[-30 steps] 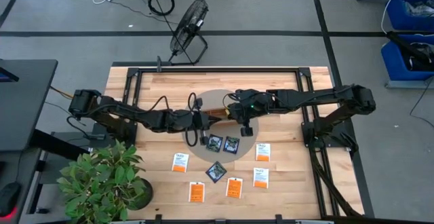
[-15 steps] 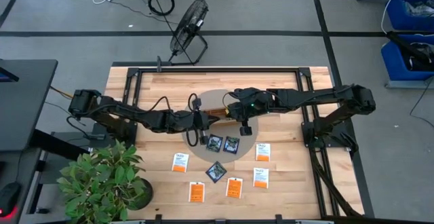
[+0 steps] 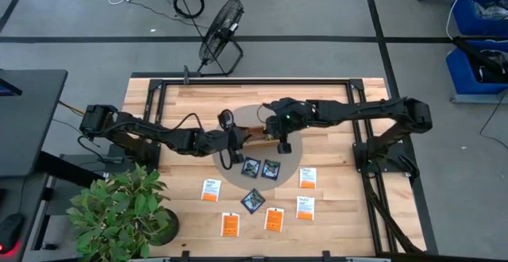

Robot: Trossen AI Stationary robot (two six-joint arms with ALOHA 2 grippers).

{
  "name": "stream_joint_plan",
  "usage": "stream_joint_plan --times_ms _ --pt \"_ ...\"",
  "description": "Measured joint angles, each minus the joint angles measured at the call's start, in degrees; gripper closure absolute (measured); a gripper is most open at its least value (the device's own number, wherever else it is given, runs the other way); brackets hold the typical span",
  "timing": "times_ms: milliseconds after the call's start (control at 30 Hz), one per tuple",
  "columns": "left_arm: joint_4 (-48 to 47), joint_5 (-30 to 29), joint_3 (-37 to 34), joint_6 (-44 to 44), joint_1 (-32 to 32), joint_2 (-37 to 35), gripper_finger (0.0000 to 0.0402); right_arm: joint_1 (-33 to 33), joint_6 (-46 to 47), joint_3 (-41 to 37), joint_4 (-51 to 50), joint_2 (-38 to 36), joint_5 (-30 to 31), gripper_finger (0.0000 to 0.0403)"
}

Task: Pick & Place Tea
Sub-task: Put the violet tea bag into the middle section of the wooden organizer

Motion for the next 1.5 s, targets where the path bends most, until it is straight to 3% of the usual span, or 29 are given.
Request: stream_joint_plan --times_ms 167,333,600,1233,1500 --pt "-3.90 0.03 0.00 -2.28 -0.02 0.00 0.0267 -4.47 -1.74 0.00 3.56 2.49 -3.49 0.0403" --pt "-8.34 -0.42 -0.02 -5.02 -0.20 0.00 0.0274 -8.62 -2.58 0.02 4.24 5.85 -10.67 0.0403" --pt "-10.83 -2.42 -0.05 -6.06 -1.94 -1.73 0.0290 -10.86 -4.73 0.02 6.63 10.35 -15.37 0.0403" --pt "-12.40 -2.51 -0.02 -7.08 -3.18 -2.97 0.0291 -13.01 -5.59 0.04 9.17 14.37 -14.78 0.0402" --pt "-12.54 -2.52 -0.02 -7.22 -3.17 -2.97 0.0291 -13.03 -4.86 0.04 9.49 14.37 -14.68 0.0372"
